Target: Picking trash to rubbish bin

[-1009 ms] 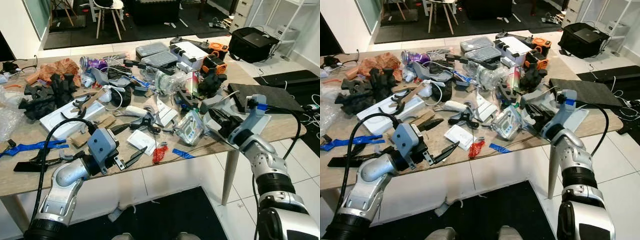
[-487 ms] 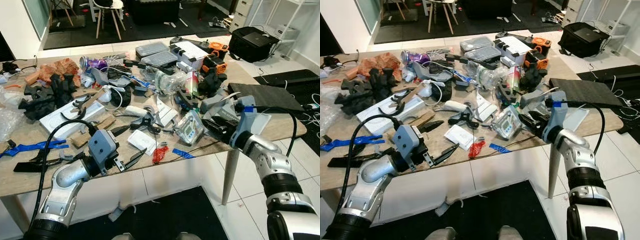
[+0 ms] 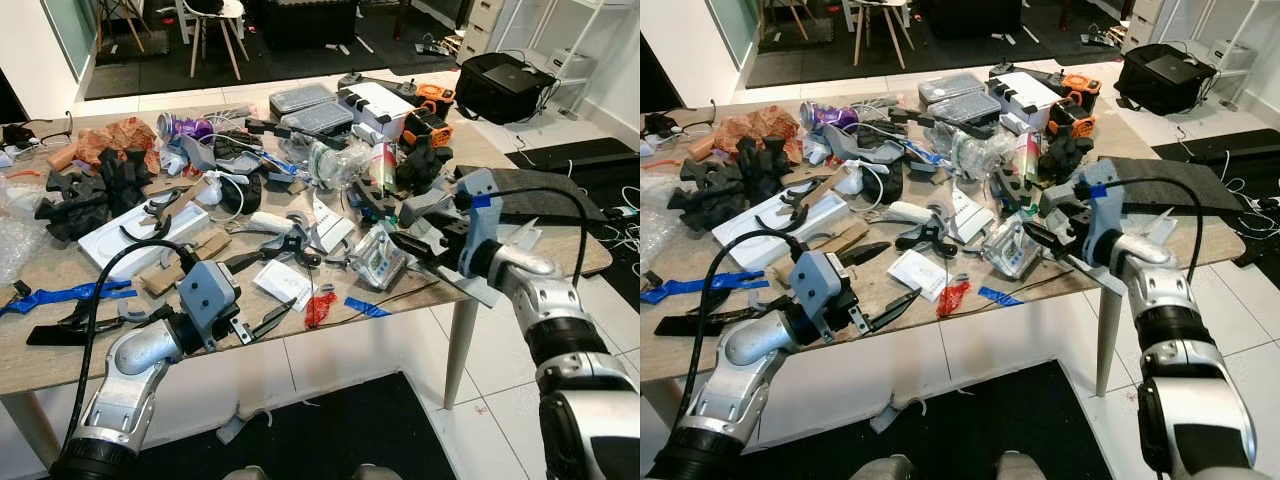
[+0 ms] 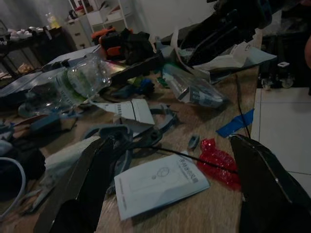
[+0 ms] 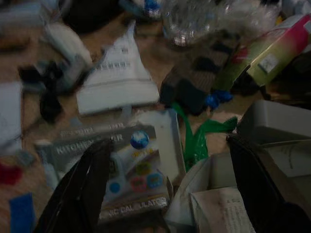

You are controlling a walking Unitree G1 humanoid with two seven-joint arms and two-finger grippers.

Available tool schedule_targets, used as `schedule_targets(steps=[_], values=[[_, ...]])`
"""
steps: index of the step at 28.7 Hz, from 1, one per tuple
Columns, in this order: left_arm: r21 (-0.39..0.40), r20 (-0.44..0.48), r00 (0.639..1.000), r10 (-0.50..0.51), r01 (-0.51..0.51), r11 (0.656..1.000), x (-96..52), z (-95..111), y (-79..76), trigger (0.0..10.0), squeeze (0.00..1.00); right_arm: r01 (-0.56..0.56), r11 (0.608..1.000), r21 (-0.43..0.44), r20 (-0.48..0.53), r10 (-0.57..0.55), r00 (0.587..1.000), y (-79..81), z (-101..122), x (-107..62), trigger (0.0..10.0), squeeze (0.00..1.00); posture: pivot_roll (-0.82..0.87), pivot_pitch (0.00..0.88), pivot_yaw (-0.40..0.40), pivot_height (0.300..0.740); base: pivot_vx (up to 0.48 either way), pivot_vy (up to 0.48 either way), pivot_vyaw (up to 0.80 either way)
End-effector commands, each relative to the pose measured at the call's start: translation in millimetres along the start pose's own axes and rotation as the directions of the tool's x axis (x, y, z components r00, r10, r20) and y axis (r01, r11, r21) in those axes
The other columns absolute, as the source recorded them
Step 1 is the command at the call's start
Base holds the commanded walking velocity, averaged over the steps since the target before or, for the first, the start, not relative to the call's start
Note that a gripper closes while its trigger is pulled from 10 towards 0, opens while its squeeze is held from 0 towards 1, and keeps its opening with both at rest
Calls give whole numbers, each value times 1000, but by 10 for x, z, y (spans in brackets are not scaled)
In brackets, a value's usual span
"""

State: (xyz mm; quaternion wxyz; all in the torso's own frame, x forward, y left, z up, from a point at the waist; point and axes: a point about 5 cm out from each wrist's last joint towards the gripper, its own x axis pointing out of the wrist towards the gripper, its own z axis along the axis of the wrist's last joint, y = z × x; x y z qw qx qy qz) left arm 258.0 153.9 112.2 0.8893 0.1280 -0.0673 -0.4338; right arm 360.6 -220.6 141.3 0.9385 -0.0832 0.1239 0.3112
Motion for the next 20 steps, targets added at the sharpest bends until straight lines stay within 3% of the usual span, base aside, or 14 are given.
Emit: schedule_targets(steps=[1,4,6,13,14,15,16,17,18,19,20], values=[[2,-4,1000,-10,10,1000,-1,-9,-24,10000,0,-8,999,-52,-43,6,999,-33,27,-2,10000,1000,3,0,-16,740,0,0,0],[2,-4,1000,-11,11,1000,-3,-7,-31,10000,0,-50,995,-84,-87,42,995,-41,28,-6,10000,1000,9,0,-15,740,0,0,0],[3,-4,1000,-14,14,1000,-9,-3,-43,10000,0,-116,986,-123,-175,94,980,-49,-30,-36,10000,1000,13,0,-14,740,0,0,0],[4,-4,1000,-17,17,1000,-6,3,-50,10000,0,-156,978,-140,-253,117,960,-27,-117,-28,10000,1000,17,0,-14,740,0,0,0],[4,-3,1000,-18,18,1000,-1,9,-51,10000,0,-148,978,-145,-264,106,959,-26,-128,-14,10000,886,17,0,-14,740,0,0,0],[4,-3,1000,-19,19,1000,0,12,-51,10000,0,-146,979,-144,-263,105,959,-26,-126,-10,10000,886,17,0,-14,740,0,0,0],[5,-2,1000,-19,19,1000,2,16,-52,10000,0,-145,979,-141,-261,105,960,-26,-121,-5,10000,710,17,0,-14,740,0,0,0],[5,-2,1000,-19,19,1000,2,16,-52,10000,0,-145,979,-141,-261,105,960,-26,-121,-5,10000,710,17,0,-14,740,0,0,0],[5,-1,1000,-20,20,1000,1,22,-53,10000,0,-145,979,-140,-260,106,960,-26,-116,-1,10000,584,23,0,-12,740,0,0,0],[6,0,1000,-20,20,1000,1,35,-56,10000,0,-129,983,-128,-253,93,963,-32,-105,13,10000,8,23,0,-12,740,0,0,0],[7,0,1000,-21,21,1000,1,38,-56,10000,0,-123,985,-124,-251,89,964,-34,-102,18,10000,8,23,0,-12,740,0,0,0]])
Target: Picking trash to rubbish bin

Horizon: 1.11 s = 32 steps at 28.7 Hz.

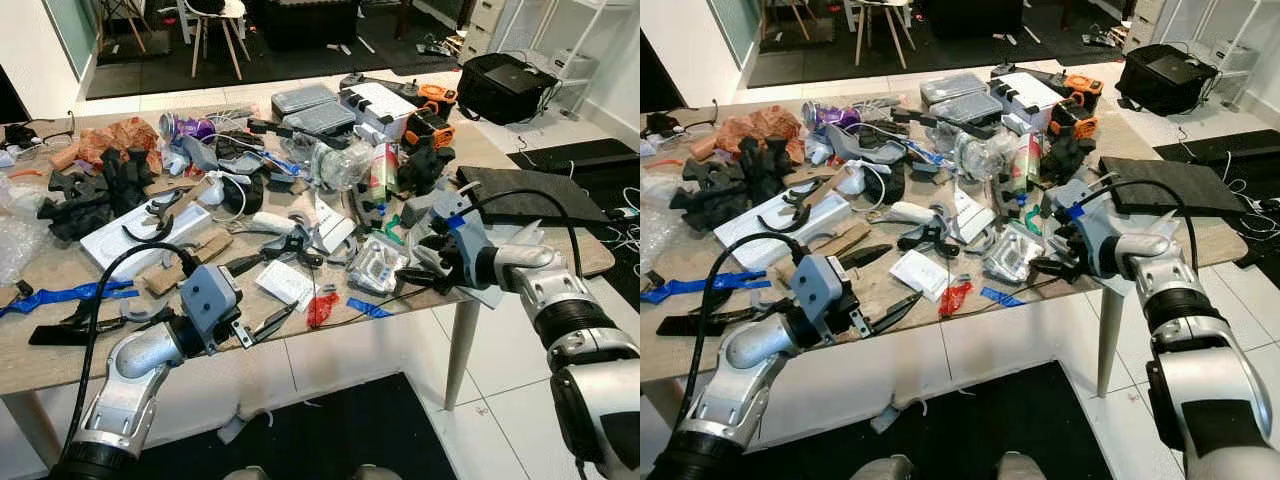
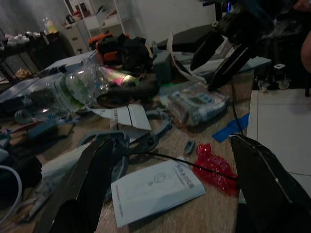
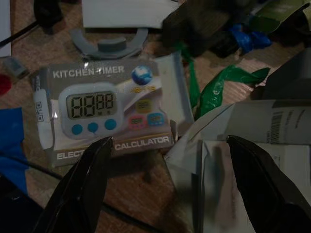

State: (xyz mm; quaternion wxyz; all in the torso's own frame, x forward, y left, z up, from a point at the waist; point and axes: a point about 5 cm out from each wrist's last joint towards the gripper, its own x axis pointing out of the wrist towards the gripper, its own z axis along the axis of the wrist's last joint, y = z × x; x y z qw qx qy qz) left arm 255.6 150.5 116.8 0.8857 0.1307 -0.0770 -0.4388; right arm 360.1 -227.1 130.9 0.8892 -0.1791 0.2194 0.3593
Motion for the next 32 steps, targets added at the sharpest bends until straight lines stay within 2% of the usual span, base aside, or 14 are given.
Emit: schedule_targets(steps=[1,5,10,11,13,15,17,18,19,23,25,28,31,32], values=[[-7,-16,1000,-11,11,1000,-12,-14,-31,10000,0,8,1000,5,-3,-7,1000,-1,21,26,10000,8,23,0,-12,740,0,0,0],[-5,-15,1000,-11,11,1000,-13,-4,-34,10000,0,7,1000,-21,12,-7,1000,-1,56,33,10000,0,27,0,-12,740,0,0,0],[-3,-14,1000,-12,12,1000,-11,9,-34,10000,0,36,998,47,55,-39,998,-42,198,55,10000,0,27,0,-12,740,0,0,0],[-4,-13,1000,-14,14,1000,-8,10,-39,10000,0,48,989,139,105,-63,992,-75,285,56,10000,0,25,0,-13,740,0,0,0],[-4,-13,1000,-14,14,1000,-8,11,-41,10000,0,50,986,161,115,-69,991,-82,302,56,10000,0,25,0,-13,740,0,0,0],[-5,-12,1000,-14,14,1000,0,17,-44,10000,0,96,932,349,164,-162,973,-174,411,26,10000,0,22,0,-15,740,0,0,0],[-6,-11,1000,-13,13,1000,5,24,-45,10000,0,72,855,514,192,-196,962,-208,498,18,10000,0,22,0,-15,740,0,0,0],[-6,-11,1000,-13,13,1000,7,25,-46,10000,0,45,832,552,204,-188,961,-201,525,24,10000,0,21,0,-17,740,0,0,0],[-6,-11,1000,-13,13,1000,7,25,-46,10000,0,45,832,552,204,-188,961,-201,525,24,10000,0,21,0,-17,740,0,0,0],[-6,-10,1000,-12,12,1000,10,32,-46,10000,0,-93,772,629,236,-76,969,-79,662,112,10000,0,21,0,-17,740,0,0,0],[-7,-10,1000,-12,12,1000,9,30,-48,10000,0,-109,769,630,226,-47,973,-35,672,147,10000,0,18,0,-20,740,0,0,0],[-7,-12,1000,-12,12,1000,6,27,-51,10000,0,-193,771,607,172,109,979,159,688,251,10000,0,18,0,-20,740,0,0,0],[-8,-12,1000,-13,13,1000,6,26,-54,10000,0,-254,766,591,172,188,967,259,737,268,10000,0,18,0,-20,740,0,0,0],[-10,-12,1000,-14,13,1000,6,26,-56,10000,0,-244,761,601,130,209,969,294,739,271,10000,0,18,0,-20,740,0,0,0]])
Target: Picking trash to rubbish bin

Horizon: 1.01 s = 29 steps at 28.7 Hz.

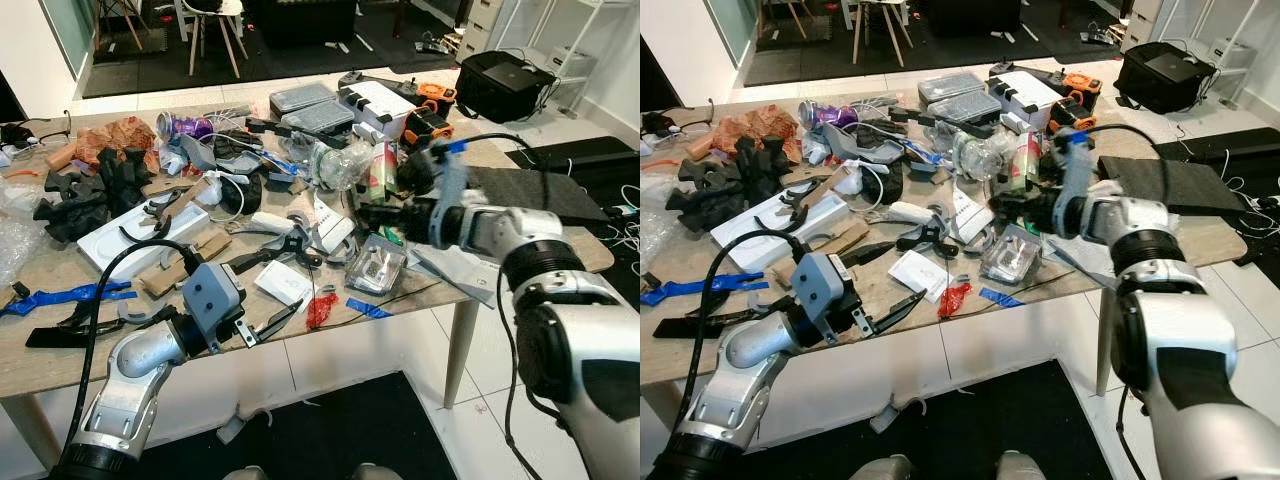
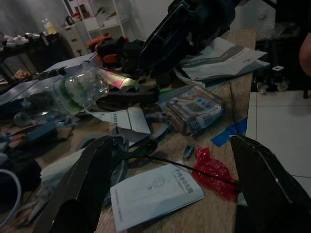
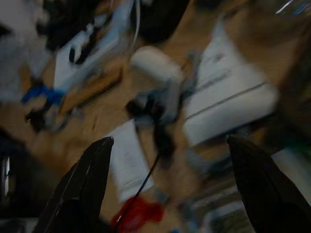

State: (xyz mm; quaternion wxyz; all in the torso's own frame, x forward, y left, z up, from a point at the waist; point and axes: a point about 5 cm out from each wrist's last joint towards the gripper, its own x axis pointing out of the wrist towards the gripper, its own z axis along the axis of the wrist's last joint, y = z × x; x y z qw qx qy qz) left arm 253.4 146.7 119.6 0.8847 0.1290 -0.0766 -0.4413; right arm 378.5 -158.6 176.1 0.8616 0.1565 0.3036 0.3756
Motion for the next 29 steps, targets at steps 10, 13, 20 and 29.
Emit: schedule_targets(steps=[10,13,20,29], values=[[-14,-9,1000,-9,9,1000,3,-14,-36,10000,0,156,986,55,-251,-137,958,123,-133,-105,10000,0,-5,0,-27,740,0,0,0],[-19,-8,1000,-10,10,1000,9,-25,-41,10000,0,177,980,92,-274,-146,951,151,-200,-146,10000,0,-14,0,-30,740,0,0,0],[-21,-9,1000,-12,11,1000,16,-45,-50,10000,0,223,960,172,-269,-171,948,138,-237,-206,10000,0,-24,0,-31,740,0,0,0],[-29,-3,1000,-13,13,999,31,-39,-61,10000,0,302,929,213,-237,-251,939,59,-269,-371,10000,0,-29,0,-31,740,0,0,0]])
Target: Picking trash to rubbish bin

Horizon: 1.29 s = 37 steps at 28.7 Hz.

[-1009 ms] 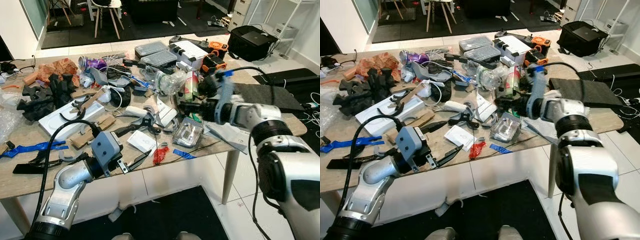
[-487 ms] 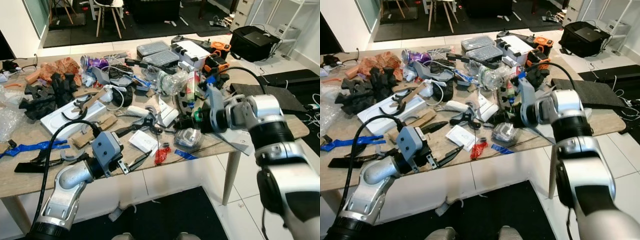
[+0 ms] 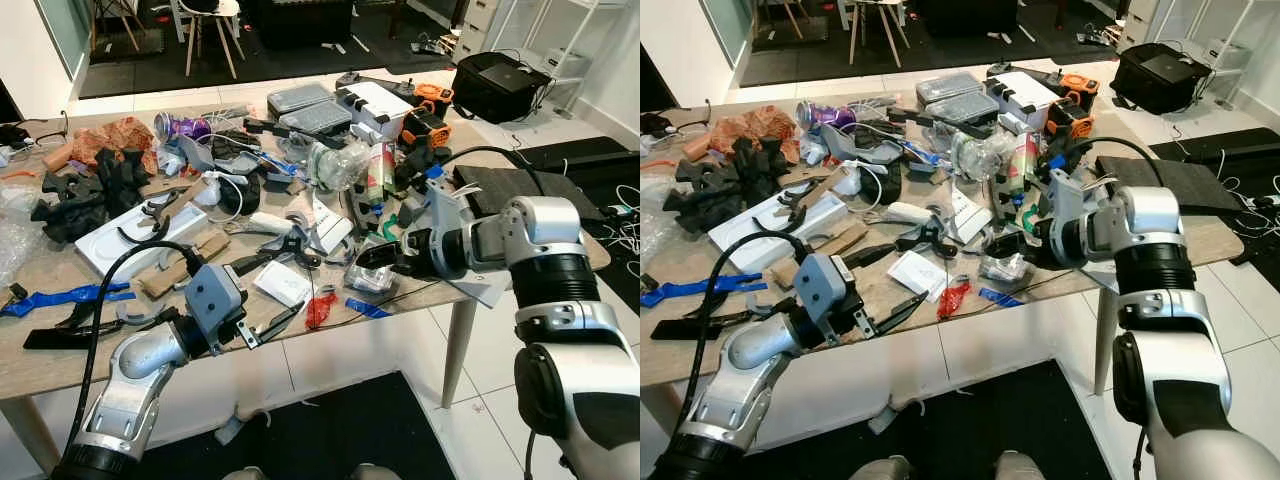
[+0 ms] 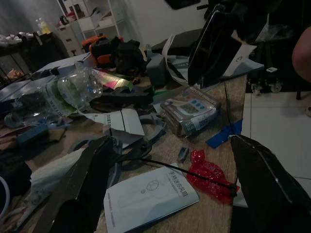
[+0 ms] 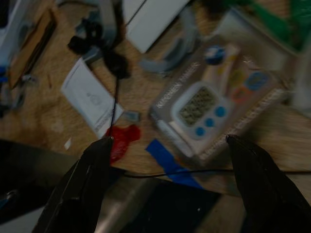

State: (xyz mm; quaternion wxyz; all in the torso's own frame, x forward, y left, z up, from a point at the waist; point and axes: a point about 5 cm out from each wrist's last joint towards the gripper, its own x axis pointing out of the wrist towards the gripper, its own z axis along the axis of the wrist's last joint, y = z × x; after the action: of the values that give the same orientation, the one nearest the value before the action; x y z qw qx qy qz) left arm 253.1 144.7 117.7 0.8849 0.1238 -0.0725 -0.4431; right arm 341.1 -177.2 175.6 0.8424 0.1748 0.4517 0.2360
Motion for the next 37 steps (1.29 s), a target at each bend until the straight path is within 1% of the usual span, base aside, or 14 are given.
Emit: schedule_targets(steps=[1,5,7,10,12,18,23,25,32,37], values=[[-16,-1,1000,-9,9,1000,17,-25,-41,10000,0,20,1000,17,2,-20,1000,-36,-33,-21,10000,0,-29,0,-31,740,0,0,0],[-16,-1,1000,-7,7,1000,15,-23,-34,10000,0,48,997,63,26,-50,998,-127,-89,15,10000,0,-29,0,-34,740,0,0,0],[-16,-1,1000,-7,7,1000,15,-23,-34,10000,0,48,997,63,26,-50,998,-127,-89,15,10000,0,-29,0,-34,740,0,0,0],[-14,-2,1000,-6,6,1000,12,-20,-30,10000,0,38,994,105,75,-46,996,-146,-96,71,10000,0,-23,0,-29,740,0,0,0],[-13,-3,1000,-6,5,1000,10,-18,-27,10000,0,32,993,114,87,-42,995,-137,-99,103,10000,0,-23,0,-29,740,0,0,0],[-12,-6,1000,-3,3,1000,2,-25,-21,10000,0,22,993,120,94,-33,995,-113,-95,151,10000,0,-23,0,-29,740,0,0,0],[-11,-13,1000,0,0,1000,-23,-49,-21,10000,0,1,990,138,72,-10,997,-61,-143,243,10000,0,-11,0,-31,740,0,0,0],[-12,-14,1000,-2,2,1000,-27,-54,-24,10000,0,0,990,143,63,-9,998,-50,-165,250,10000,0,-11,0,-31,740,0,0,0],[-14,-15,1000,-6,6,1000,-26,-61,-27,10000,0,20,987,157,79,-33,996,-104,-137,194,10000,0,-16,0,-34,740,0,0,0],[-13,-16,1000,-6,5,1000,-25,-61,-26,10000,0,31,984,177,62,-43,997,-143,-202,253,10000,0,-14,0,-36,740,0,0,0]])
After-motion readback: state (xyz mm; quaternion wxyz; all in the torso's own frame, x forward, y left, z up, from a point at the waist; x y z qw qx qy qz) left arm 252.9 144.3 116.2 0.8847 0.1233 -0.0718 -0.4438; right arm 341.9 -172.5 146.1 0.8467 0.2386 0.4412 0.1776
